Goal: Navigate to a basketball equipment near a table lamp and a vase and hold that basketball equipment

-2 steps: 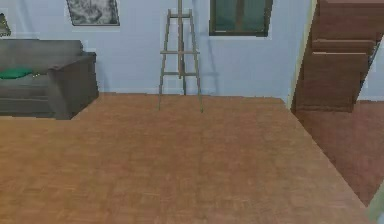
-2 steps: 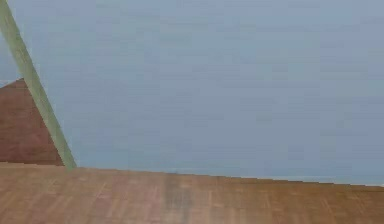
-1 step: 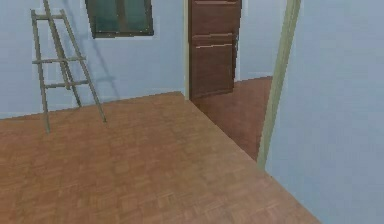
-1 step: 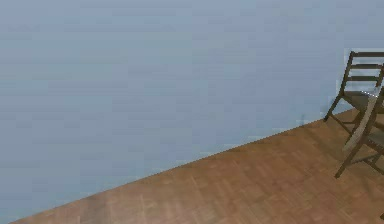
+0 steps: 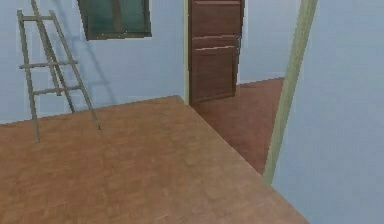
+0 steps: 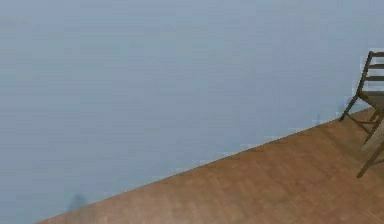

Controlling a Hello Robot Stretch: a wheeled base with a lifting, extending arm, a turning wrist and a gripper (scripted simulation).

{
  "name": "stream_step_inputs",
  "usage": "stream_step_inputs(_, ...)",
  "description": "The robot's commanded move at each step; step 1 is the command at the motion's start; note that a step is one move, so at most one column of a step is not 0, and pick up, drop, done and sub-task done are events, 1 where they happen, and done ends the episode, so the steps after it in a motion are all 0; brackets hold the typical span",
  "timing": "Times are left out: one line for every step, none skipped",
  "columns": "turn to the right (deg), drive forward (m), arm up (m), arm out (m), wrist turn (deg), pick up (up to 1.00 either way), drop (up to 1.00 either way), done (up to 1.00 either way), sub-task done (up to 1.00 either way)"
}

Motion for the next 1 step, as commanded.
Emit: stream_step_inputs(3.0, 0.0, 0.0, 0.0, 0.0, 0.0, 0.0, 0.0, 0.0)
